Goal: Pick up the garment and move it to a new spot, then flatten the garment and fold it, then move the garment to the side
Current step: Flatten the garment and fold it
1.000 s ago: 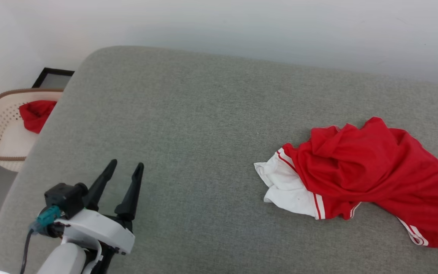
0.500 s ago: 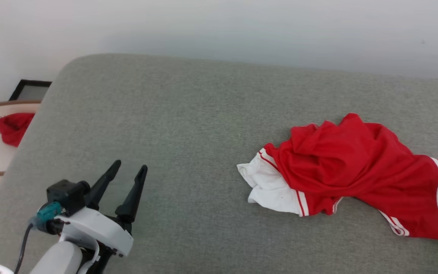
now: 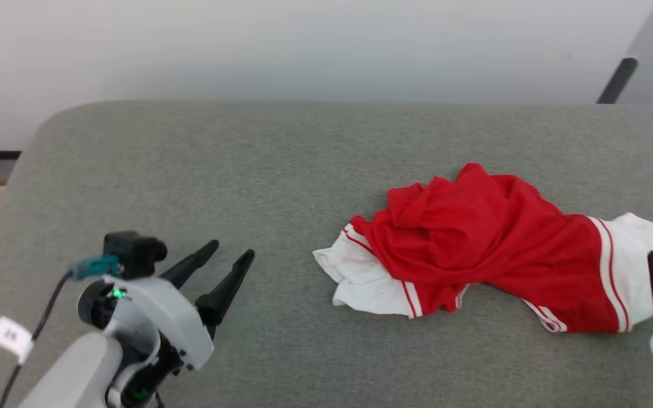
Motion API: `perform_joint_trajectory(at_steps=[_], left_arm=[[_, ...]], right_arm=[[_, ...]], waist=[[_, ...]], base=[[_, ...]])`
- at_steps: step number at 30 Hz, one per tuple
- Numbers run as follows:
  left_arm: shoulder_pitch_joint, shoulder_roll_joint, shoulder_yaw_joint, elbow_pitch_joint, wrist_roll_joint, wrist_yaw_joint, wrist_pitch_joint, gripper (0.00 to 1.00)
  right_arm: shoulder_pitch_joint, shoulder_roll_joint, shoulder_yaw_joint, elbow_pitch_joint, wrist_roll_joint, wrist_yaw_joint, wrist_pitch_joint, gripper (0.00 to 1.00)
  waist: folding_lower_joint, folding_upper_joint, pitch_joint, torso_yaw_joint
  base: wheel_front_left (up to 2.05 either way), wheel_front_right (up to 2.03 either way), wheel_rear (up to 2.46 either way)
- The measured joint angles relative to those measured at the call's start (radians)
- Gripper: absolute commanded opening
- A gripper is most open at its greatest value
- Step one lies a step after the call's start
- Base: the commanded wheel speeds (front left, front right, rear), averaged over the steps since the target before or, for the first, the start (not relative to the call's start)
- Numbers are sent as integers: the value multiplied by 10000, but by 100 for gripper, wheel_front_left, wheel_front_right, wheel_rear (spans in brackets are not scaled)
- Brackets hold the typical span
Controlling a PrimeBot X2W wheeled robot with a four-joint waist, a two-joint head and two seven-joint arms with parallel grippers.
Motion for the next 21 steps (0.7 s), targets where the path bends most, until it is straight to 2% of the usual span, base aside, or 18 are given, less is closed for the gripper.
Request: perform_joint_trajectory(at_steps=[6, 13, 21], left_arm=[[-884, 13, -219, -54, -995, 2, 1701, 100], [-1908, -12, -706, 652, -1789, 6, 3916, 100], [-2667, -188, -1206, 1703, -1804, 23, 4775, 100]], right_arm=[[25, 259, 510, -320, 153, 0, -679, 100], [-64, 426, 800, -318, 234, 0, -1022, 100], [-218, 537, 1177, -178, 424, 0, -1498, 100]], waist=[[0, 0, 66, -515], [0, 0, 251, -1100], [0, 0, 601, -1662]], base=[[0, 0, 0], [0, 0, 0], [0, 0, 0]])
